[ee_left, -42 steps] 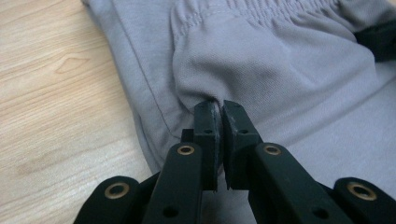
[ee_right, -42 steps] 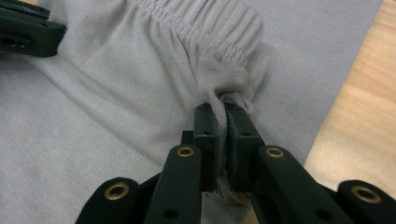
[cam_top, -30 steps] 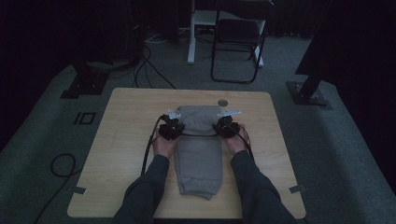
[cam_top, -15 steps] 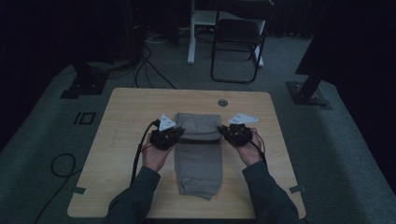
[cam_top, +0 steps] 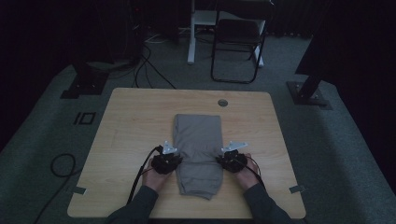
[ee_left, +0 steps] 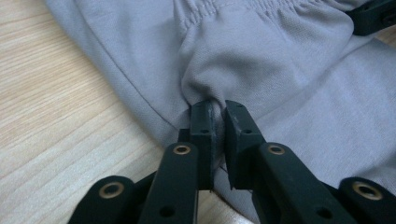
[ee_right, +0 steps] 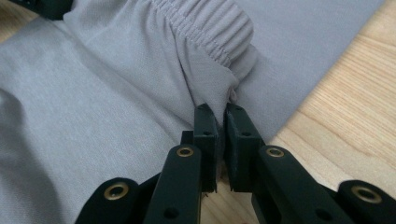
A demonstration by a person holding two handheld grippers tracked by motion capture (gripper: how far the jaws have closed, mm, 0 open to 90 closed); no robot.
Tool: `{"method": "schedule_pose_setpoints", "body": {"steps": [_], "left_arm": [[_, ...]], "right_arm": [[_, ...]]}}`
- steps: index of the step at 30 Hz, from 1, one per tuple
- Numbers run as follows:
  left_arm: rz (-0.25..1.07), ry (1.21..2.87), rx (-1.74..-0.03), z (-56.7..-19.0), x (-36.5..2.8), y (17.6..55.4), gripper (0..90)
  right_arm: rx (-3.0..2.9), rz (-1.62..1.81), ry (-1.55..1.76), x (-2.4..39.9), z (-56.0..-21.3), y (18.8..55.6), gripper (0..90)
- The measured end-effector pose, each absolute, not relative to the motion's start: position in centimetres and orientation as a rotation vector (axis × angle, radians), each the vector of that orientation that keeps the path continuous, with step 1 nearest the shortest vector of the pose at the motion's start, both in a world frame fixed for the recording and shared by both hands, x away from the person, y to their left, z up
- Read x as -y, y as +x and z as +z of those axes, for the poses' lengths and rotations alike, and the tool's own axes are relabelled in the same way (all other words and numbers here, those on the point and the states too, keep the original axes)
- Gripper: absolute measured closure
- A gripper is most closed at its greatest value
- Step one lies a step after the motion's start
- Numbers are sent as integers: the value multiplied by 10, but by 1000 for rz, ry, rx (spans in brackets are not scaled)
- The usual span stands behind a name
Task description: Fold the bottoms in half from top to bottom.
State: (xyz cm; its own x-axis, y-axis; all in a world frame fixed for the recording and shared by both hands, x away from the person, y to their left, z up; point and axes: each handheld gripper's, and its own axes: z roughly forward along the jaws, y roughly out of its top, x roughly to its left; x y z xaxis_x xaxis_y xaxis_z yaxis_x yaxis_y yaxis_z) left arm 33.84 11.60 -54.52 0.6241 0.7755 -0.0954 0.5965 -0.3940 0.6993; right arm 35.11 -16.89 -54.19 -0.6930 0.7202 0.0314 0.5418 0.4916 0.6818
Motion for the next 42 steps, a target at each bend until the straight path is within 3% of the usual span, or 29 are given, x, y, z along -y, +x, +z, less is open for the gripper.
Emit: {"method": "schedule_pose_setpoints", "body": {"steps": [2, 7, 12, 14, 16, 19, 21, 30, 42], "left_arm": [[315, 2129, -1075, -544, -116, 339, 764], [302, 2068, -1046, -532, -122, 339, 661], [342, 1997, -1048, -511, -130, 348, 640], [345, 1982, -1057, -506, -131, 355, 639], [356, 1989, -1070, -506, -128, 364, 651], [356, 2025, -1096, -513, -120, 377, 793], [351, 2052, -1103, -521, -114, 385, 849], [345, 2117, -1136, -543, -99, 405, 864], [253, 2058, -1056, -538, -107, 377, 831]], "right_arm": [[-2481, 990, 1074, 169, -542, 352, 816], [-2487, 1012, 1065, 170, -536, 352, 579], [-2437, 1129, 1062, 176, -517, 355, 520], [-2408, 1153, 1082, 179, -511, 359, 528], [-2379, 1140, 1116, 180, -509, 366, 708], [-2369, 1083, 1161, 179, -515, 379, 838], [-2379, 1054, 1181, 176, -522, 388, 847], [-2412, 1009, 1192, 161, -543, 407, 848], [-2495, 1194, 1207, 168, -542, 394, 799]]}}
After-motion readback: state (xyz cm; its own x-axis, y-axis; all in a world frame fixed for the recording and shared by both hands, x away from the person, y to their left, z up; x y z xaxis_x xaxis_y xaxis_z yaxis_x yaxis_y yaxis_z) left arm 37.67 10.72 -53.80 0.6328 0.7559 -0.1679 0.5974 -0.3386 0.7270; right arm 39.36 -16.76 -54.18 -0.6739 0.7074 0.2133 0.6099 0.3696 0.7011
